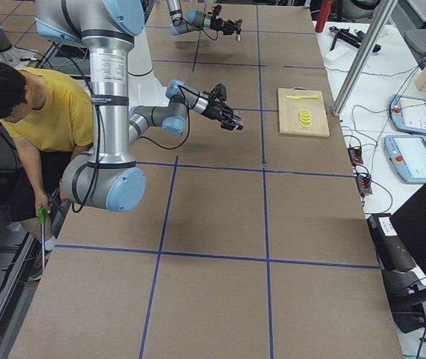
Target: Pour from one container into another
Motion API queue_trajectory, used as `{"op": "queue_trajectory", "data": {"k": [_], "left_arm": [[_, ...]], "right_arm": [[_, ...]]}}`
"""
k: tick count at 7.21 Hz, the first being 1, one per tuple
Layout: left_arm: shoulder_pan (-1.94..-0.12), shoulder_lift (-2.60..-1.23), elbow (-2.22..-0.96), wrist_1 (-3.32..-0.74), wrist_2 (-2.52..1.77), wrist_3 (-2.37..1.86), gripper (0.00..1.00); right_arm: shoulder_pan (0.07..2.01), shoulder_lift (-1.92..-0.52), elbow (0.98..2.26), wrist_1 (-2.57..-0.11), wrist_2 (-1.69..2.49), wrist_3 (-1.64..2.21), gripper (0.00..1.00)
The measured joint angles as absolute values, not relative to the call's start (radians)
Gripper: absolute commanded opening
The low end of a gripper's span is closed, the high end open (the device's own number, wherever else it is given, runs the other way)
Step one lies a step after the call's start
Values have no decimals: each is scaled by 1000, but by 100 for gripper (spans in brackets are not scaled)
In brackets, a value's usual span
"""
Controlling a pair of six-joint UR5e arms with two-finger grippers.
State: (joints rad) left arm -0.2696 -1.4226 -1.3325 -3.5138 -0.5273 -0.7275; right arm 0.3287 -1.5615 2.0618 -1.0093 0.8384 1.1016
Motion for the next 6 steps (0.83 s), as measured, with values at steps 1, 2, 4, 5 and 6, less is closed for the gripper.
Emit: {"op": "queue_trajectory", "data": {"k": [1, 2, 4, 5, 6], "left_arm": [[-251, -1422, -1320, -3511, -527, -749, 0], [-234, -1422, -1313, -3505, -527, -758, 0], [-205, -1422, -1307, -3489, -531, -767, 0], [-192, -1422, -1305, -3485, -534, -786, 0], [-175, -1422, -1303, -3483, -539, -815, 0]], "right_arm": [[329, -1561, 2062, -1000, 840, 1102, 0], [329, -1560, 2063, -991, 840, 1108, 0], [329, -1559, 2063, -971, 840, 1122, 0], [328, -1559, 2063, -968, 840, 1124, 0], [328, -1559, 2064, -967, 839, 1125, 0]]}}
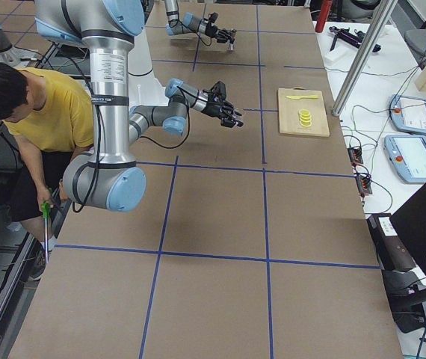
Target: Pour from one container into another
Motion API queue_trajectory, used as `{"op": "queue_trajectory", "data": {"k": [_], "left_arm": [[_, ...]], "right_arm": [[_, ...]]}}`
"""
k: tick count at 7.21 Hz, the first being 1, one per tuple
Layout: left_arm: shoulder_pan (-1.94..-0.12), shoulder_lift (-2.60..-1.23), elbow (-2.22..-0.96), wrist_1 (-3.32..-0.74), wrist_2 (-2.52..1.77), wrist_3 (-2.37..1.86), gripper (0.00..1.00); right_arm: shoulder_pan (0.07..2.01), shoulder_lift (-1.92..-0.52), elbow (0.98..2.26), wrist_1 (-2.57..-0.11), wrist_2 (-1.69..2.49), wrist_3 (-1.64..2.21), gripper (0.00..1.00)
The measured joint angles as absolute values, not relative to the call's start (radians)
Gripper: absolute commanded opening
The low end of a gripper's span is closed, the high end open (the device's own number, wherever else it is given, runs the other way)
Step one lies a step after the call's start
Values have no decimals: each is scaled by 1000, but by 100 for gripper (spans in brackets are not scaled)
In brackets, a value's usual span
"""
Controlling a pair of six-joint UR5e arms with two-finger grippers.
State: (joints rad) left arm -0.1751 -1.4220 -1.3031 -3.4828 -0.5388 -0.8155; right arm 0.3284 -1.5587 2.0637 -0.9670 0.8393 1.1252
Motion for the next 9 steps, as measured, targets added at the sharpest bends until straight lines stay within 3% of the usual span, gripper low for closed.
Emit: {"op": "queue_trajectory", "data": {"k": [9], "left_arm": [[-149, -1422, -1301, -3479, -548, -839, 0]], "right_arm": [[327, -1552, 2066, -966, 838, 1126, 0]]}}
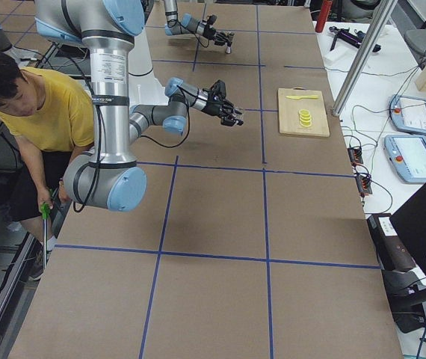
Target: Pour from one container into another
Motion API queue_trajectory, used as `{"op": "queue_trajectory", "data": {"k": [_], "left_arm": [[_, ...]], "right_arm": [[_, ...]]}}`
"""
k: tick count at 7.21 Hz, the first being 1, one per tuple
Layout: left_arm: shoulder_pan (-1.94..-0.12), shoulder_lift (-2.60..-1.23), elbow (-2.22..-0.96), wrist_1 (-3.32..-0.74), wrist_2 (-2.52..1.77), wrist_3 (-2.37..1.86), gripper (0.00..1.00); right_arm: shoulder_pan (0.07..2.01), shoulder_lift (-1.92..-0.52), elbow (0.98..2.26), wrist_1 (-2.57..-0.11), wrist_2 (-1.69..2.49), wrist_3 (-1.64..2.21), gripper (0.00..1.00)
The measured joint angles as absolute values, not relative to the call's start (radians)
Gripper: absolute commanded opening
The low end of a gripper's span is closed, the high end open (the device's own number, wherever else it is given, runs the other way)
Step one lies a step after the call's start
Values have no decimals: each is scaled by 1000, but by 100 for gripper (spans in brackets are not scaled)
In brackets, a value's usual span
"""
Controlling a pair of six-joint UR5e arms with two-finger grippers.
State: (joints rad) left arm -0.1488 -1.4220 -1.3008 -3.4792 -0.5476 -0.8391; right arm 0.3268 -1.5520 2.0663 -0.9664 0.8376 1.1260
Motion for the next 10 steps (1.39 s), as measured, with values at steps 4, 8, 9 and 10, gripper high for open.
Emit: {"op": "queue_trajectory", "data": {"k": [4, 8, 9, 10], "left_arm": [[-141, -1422, -1300, -3479, -547, -839, 36], [-140, -1422, -1301, -3478, -547, -838, 95], [-140, -1422, -1301, -3478, -547, -838, 99], [-140, -1422, -1301, -3478, -547, -838, 99]], "right_arm": [[327, -1551, 2066, -966, 836, 1126, 0], [327, -1551, 2066, -966, 836, 1126, 0], [327, -1551, 2066, -966, 836, 1126, 0], [327, -1551, 2066, -966, 836, 1126, 0]]}}
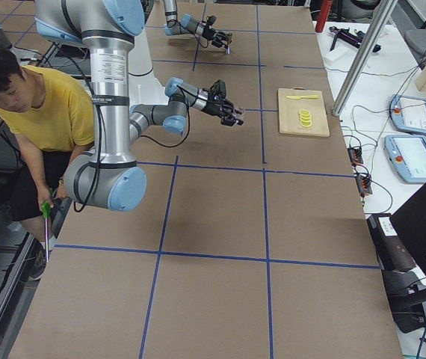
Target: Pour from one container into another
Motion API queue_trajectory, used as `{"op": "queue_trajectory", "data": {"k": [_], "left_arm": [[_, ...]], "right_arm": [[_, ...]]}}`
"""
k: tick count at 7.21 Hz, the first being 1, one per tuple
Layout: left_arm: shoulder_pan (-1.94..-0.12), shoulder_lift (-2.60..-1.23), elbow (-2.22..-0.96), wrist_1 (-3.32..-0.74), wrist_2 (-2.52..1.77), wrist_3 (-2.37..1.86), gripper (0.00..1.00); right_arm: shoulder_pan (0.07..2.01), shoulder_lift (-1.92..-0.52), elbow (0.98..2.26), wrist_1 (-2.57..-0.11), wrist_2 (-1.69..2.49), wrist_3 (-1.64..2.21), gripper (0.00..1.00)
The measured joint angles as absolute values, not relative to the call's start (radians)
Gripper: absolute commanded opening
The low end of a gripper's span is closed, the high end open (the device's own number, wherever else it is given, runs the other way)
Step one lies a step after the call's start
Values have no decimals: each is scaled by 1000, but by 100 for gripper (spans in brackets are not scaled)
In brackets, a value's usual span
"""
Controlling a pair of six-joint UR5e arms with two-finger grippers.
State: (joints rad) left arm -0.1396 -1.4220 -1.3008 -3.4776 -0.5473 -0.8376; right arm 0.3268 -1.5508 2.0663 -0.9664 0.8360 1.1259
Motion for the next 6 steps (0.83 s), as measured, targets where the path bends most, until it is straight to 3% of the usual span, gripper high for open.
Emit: {"op": "queue_trajectory", "data": {"k": [6], "left_arm": [[-132, -1364, -1343, -3495, -527, -834, 99]], "right_arm": [[327, -1550, 2073, -966, 835, 1126, 0]]}}
